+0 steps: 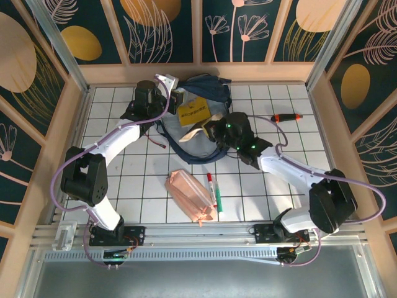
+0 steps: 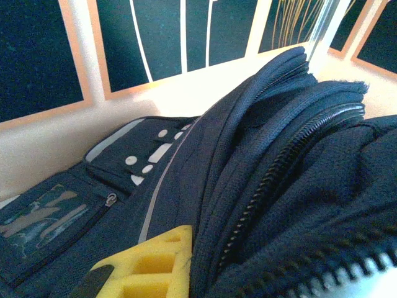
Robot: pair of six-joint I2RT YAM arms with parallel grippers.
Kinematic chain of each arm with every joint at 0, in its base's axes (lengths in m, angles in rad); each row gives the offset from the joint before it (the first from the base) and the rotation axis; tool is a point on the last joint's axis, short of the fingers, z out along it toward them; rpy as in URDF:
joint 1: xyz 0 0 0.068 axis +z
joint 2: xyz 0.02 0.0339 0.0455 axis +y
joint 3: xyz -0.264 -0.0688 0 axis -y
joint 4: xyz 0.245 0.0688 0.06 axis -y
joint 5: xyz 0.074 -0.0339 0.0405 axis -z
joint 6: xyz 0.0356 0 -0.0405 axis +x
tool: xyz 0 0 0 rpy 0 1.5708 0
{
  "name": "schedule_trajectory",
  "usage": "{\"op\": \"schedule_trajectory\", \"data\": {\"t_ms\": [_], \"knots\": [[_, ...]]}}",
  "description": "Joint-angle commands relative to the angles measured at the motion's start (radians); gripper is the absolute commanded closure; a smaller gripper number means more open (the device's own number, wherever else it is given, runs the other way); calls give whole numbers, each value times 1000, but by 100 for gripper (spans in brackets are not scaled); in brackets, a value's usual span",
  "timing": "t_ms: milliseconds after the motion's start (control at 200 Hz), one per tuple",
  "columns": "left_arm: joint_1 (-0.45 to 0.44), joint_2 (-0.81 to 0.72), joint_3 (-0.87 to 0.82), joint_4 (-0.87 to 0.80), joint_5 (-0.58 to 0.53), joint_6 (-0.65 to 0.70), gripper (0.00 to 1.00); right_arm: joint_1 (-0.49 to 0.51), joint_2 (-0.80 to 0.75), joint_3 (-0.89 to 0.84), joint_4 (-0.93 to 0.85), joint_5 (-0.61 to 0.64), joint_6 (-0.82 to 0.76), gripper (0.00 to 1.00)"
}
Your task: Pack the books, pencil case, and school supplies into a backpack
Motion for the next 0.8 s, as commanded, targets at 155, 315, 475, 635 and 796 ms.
{"op": "schedule_trajectory", "data": {"t_ms": [155, 315, 475, 635, 796], "knots": [[8, -33, 52, 128, 31, -85, 100, -69, 106, 76, 206, -150, -239, 100], [8, -30, 62, 123, 33, -85, 100, -106, 252, 183, 277, -215, -414, 100], [7, -30, 78, 115, 34, -90, 100, -175, 415, 208, 415, -326, -401, 100], [7, -39, 93, 83, 20, -55, 100, -176, 515, 271, 454, -480, -377, 100], [8, -37, 91, 89, 18, -49, 100, -213, 623, 303, 353, -580, -419, 100]]}}
